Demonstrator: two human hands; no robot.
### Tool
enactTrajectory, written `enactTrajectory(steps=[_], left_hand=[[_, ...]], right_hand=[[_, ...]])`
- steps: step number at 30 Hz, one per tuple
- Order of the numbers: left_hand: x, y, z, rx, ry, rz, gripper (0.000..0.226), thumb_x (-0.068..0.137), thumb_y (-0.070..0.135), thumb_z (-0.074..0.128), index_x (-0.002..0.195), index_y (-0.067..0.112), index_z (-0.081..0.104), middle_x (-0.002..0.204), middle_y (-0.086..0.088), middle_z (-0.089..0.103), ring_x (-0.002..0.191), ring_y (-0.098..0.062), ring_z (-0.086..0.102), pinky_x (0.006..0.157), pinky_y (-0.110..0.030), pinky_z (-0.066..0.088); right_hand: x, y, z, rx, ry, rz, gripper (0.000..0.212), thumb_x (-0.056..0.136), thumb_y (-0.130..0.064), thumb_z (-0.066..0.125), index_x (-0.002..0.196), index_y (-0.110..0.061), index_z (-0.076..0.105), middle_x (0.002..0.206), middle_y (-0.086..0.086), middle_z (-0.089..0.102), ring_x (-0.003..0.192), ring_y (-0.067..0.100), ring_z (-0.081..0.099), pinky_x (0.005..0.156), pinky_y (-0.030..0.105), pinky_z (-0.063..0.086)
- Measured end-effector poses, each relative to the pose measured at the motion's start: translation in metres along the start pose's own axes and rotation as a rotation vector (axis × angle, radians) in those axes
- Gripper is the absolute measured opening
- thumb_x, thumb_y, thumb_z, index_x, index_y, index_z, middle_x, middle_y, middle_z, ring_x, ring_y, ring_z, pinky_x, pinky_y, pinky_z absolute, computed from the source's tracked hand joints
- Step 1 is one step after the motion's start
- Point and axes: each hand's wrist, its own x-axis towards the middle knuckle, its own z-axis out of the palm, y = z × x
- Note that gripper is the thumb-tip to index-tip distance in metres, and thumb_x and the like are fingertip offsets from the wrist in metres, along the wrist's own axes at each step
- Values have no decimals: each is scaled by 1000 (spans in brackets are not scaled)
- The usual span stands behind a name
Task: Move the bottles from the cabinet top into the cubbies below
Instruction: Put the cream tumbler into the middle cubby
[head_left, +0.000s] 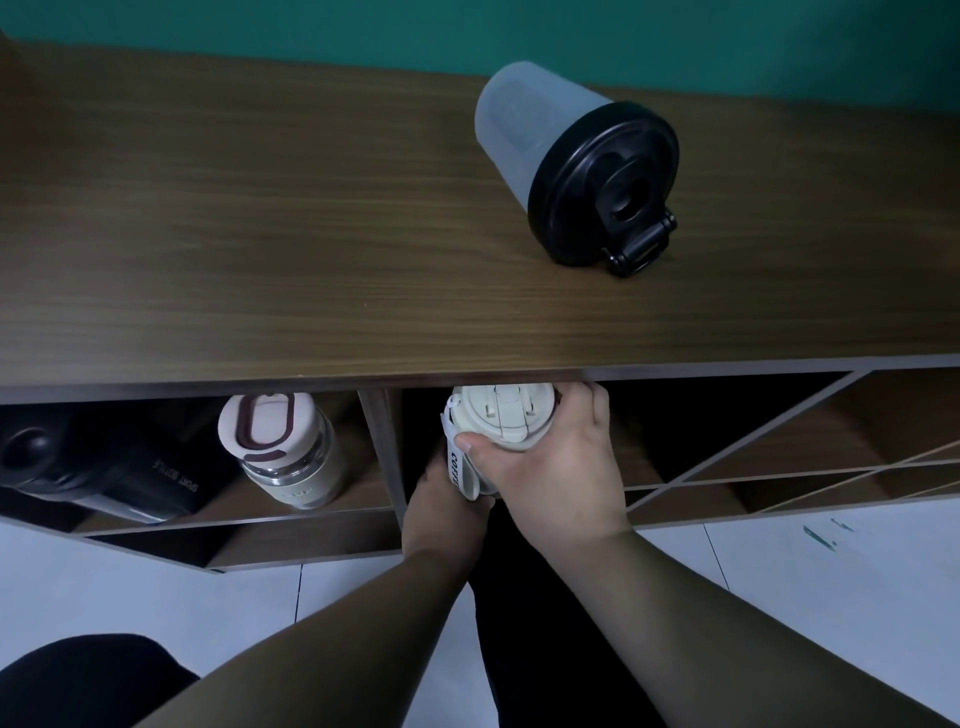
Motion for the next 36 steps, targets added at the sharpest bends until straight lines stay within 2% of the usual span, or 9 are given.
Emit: enactTrajectory(steps=[7,12,21,25,28,30,32,35,36], left_hand=[[4,-3,2,46,-10,28,44,83,43,66,125,33,56,112,8,71,100,-17,70,83,-36,57],[5,-5,4,59,-17,46,42,84,46,64,124,34,56,107,14,68,97,-13,69,77,-29,51],[3,-4,-1,9,-53,62,53,80,42,70,131,35,57,117,13,71,107,-11,70,85,-27,52],[-6,-9,-7,-181,-87,1,68,69,26,85,130,37,56,119,14,72,109,-9,70,92,-39,60],[-26,-8,-21,-254,-145,7,67,73,-2,80,121,38,54,112,17,71,110,-13,71,85,-23,59],[-43,-5,-36,-220,-195,-35,73,78,-3,77,125,38,40,108,26,62,105,-17,70,70,-10,51],[-53,-4,-51,-178,-256,-47,71,80,5,77,136,31,42,110,20,63,96,-12,68,61,-5,45],[-62,10,-77,-129,-381,2,53,89,13,73,136,20,49,96,19,56,81,5,57,56,-3,43],[-62,15,-84,-100,-414,19,48,91,16,72,133,21,51,97,19,55,83,6,57,62,-2,46]], right_hand=[[-1,2,1,-28,12,-10,90,54,-54,90,126,-22,46,131,-8,44,124,12,53,100,34,51],[-2,1,-2,-36,-3,-15,89,56,-55,88,127,-22,46,131,-9,43,125,12,53,100,35,51],[-7,-4,-8,-77,-37,-35,93,61,-53,88,137,-25,44,133,-11,43,124,8,51,94,27,48],[-11,0,-14,-105,0,-42,101,51,-60,86,135,-26,43,126,-14,41,124,11,53,94,34,54],[-15,-1,-25,-137,0,-22,104,50,-64,81,138,-28,40,126,-18,38,125,6,49,94,30,50],[-17,-1,-35,-159,-14,-19,97,58,-59,81,140,-29,39,130,-18,39,125,4,47,97,32,48],[-21,1,-45,-178,-53,-45,78,71,-43,79,139,-30,41,130,-18,39,126,6,47,100,33,48],[-29,-3,-61,-220,-104,-71,60,83,-14,65,137,-32,45,133,-15,40,126,10,50,95,35,51],[-32,-4,-66,-220,-92,-75,57,83,-10,62,134,-32,48,133,-15,41,123,11,51,92,34,52]])
